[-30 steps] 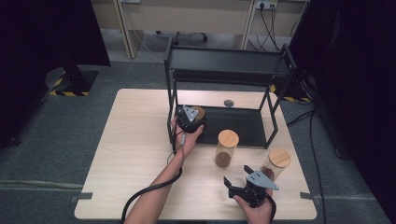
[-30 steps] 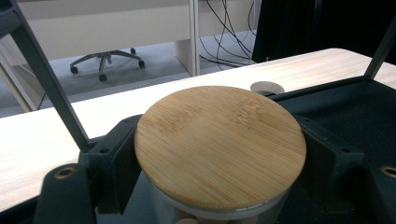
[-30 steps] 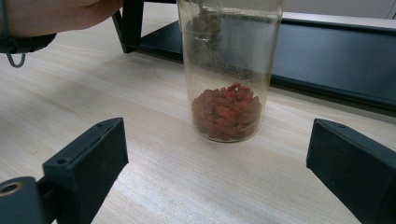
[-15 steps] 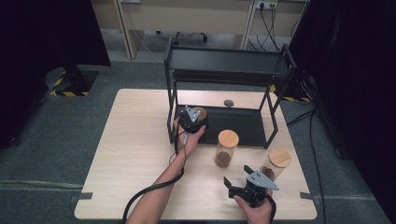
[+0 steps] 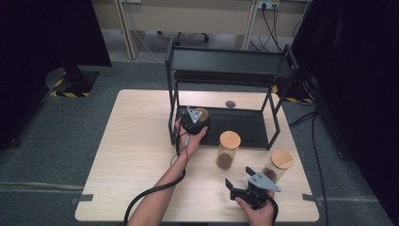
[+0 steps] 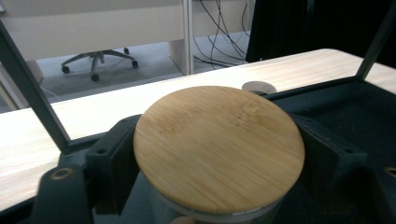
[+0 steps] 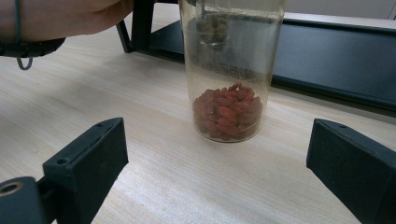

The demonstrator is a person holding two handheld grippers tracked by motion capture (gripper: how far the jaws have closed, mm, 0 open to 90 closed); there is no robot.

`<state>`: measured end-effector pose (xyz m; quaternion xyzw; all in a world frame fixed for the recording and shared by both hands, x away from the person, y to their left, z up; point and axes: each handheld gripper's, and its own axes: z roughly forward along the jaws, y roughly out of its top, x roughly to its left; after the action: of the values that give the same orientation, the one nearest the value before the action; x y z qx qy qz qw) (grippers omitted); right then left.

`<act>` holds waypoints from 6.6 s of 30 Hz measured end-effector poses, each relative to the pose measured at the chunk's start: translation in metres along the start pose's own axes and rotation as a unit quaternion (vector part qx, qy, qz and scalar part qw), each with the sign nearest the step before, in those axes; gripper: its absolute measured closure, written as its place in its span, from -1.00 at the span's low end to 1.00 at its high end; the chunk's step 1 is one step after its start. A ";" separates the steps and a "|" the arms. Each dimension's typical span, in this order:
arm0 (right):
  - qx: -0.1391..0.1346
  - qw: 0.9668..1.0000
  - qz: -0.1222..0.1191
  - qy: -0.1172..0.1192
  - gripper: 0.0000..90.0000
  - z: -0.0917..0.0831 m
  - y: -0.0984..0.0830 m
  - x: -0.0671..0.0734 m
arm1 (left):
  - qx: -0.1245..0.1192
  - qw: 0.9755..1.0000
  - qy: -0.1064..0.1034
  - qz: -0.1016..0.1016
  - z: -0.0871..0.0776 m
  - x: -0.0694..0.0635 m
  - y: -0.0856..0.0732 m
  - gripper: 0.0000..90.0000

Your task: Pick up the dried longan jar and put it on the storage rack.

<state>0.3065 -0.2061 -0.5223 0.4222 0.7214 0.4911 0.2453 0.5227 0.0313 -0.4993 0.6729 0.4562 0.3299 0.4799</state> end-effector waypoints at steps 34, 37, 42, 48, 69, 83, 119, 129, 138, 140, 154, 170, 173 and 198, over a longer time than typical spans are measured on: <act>0.000 1.000 -0.002 -0.001 -0.88 0.000 0.000 0.000 | 0.007 1.000 0.007 0.003 -0.017 -0.007 0.004 -0.84; 0.000 1.000 -0.002 -0.001 -0.88 0.000 0.000 0.000 | 0.006 1.000 0.007 0.001 -0.019 -0.006 0.004 -0.85; 0.000 1.000 -0.002 -0.001 -0.88 0.000 0.000 0.000 | 0.006 1.000 0.002 -0.001 -0.023 -0.007 0.004 -0.85; 0.000 1.000 -0.002 -0.002 -0.88 0.000 0.000 0.000 | 0.008 1.000 0.002 -0.001 -0.027 -0.007 0.003 -0.85; -0.001 1.000 -0.003 -0.002 -0.88 0.000 0.000 0.001 | 0.003 1.000 -0.015 -0.007 -0.041 -0.011 -0.004 -0.85; 0.000 1.000 -0.004 -0.002 -0.88 0.000 0.000 0.001 | -0.001 1.000 -0.027 -0.011 -0.051 -0.013 -0.009 -0.85; 0.000 1.000 -0.003 -0.003 -0.88 0.000 0.000 0.001 | -0.011 0.999 -0.052 -0.012 -0.080 -0.017 -0.020 -0.85; 0.000 1.000 -0.002 -0.003 -0.88 0.000 0.000 0.001 | -0.009 0.998 -0.057 -0.009 -0.085 -0.018 -0.024 -0.85; -0.001 1.000 -0.002 -0.003 -0.88 0.000 0.000 0.001 | -0.014 0.998 -0.059 -0.003 -0.094 -0.016 -0.025 -0.85; -0.001 1.000 -0.003 -0.003 -0.88 0.000 0.000 0.001 | -0.016 0.998 -0.060 -0.003 -0.096 -0.016 -0.024 -0.84; -0.001 1.000 -0.003 -0.002 -0.88 0.000 0.000 0.001 | -0.017 0.997 -0.071 0.006 -0.107 -0.018 -0.029 -0.84; 0.000 1.000 -0.003 -0.003 -0.88 0.000 0.000 0.001 | -0.018 0.997 -0.077 0.008 -0.115 -0.022 -0.033 -0.84; 0.000 1.000 -0.003 -0.002 -0.88 0.000 0.000 0.001 | -0.016 0.997 -0.078 0.010 -0.117 -0.023 -0.035 -0.84; 0.001 1.000 -0.004 -0.003 -0.88 0.000 0.000 0.002 | -0.008 0.995 -0.095 0.010 -0.131 -0.025 -0.050 -0.84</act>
<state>0.3055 -0.2047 -0.5223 0.4212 0.7225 0.4883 0.2494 0.3836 0.0594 -0.5043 0.7020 0.3993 0.2728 0.5228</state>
